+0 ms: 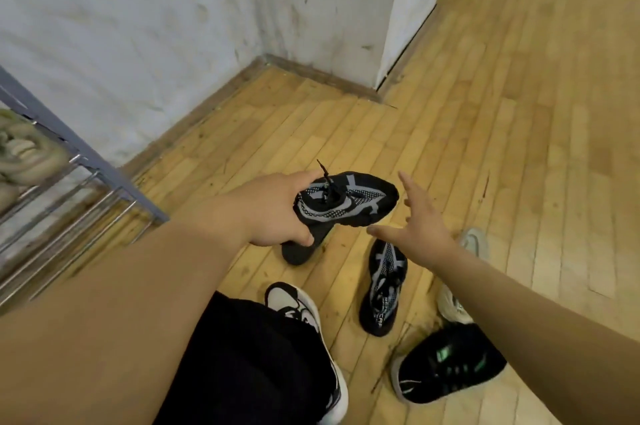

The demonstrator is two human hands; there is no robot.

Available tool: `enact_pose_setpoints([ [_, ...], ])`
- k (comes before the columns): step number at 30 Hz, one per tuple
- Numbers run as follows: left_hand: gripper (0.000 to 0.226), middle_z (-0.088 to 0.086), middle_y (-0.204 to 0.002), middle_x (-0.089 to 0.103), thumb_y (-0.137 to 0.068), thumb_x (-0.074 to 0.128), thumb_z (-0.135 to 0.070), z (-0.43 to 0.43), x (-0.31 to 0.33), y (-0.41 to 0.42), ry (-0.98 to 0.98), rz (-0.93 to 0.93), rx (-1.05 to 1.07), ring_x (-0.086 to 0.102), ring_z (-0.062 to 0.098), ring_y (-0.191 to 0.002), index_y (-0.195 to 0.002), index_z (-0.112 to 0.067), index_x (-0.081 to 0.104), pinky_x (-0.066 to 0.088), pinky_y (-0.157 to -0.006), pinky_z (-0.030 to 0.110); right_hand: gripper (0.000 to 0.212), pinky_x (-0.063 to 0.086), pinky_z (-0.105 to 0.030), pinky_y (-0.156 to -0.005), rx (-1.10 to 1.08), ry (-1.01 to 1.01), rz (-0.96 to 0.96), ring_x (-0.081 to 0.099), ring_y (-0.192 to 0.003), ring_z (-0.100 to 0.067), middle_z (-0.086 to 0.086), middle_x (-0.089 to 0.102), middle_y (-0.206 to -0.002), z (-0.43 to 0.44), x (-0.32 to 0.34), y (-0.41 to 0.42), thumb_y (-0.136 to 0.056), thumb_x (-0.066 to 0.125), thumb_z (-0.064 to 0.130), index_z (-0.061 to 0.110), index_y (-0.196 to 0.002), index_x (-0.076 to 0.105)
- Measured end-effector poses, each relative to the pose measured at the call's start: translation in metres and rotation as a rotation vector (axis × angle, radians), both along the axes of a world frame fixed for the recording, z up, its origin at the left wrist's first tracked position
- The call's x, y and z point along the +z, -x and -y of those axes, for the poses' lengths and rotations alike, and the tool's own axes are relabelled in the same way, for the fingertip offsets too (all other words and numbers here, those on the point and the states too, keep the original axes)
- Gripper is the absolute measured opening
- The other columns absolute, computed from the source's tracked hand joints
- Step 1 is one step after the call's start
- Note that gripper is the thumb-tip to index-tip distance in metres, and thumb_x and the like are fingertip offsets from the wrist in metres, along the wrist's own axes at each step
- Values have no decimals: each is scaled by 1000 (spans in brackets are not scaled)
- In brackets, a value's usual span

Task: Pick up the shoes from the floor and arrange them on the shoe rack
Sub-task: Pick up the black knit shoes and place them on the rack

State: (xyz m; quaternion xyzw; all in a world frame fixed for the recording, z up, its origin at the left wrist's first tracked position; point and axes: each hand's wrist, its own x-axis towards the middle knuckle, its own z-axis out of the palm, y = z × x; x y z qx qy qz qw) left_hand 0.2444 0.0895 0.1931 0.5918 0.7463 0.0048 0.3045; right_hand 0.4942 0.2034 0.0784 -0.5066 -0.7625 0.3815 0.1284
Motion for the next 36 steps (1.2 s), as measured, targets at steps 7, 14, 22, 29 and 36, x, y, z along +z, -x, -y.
enact_pose_setpoints([
  [7, 104, -14, -134, 64, -75, 91, -26, 0, -8, 26, -14, 87, 188, 60, 13, -111, -160, -39, 32, 46, -88, 27, 139, 45, -54, -110, -181, 516, 406, 31, -147, -43, -12, 10, -167, 44, -145, -19, -62, 80, 78, 48, -159, -15],
  [14, 60, -15, -101, 73, -73, 93, -20, -2, -22, 43, 7, 191, 294, 70, 10, -95, -119, -35, 59, 58, -92, 38, 125, 43, -47, -109, -185, 473, 541, 43, -134, -39, -16, 34, -153, 72, -183, 1, -80, 77, 60, 41, -161, -17],
  [22, 104, -14, -120, 72, -70, 95, -21, 2, 3, 67, -154, 320, 449, 72, 14, -98, -155, -43, 41, 60, -88, 35, 111, 54, -51, -101, -364, 584, -218, 56, -128, -29, -2, 50, -152, 59, -110, 48, -72, 91, 22, 47, -155, 22],
  [29, 78, -25, -115, 69, -73, 92, -14, 42, 86, 67, -752, 483, 736, 67, -11, -102, -131, -52, 56, 57, -88, 18, 96, 52, -23, -92, -35, 256, -633, 59, -110, 10, 36, 56, -123, 38, 82, 124, -75, 91, 23, 64, -140, 33],
  [36, 88, -26, -127, 67, -78, 90, -23, 137, 170, 70, -1249, 331, 940, 63, -9, -115, -151, -43, 45, 53, -103, 28, 81, 57, -20, -81, 353, 246, -964, 70, -102, 4, 33, 71, -104, 94, 239, 229, -81, 85, 8, 54, -135, 47],
])
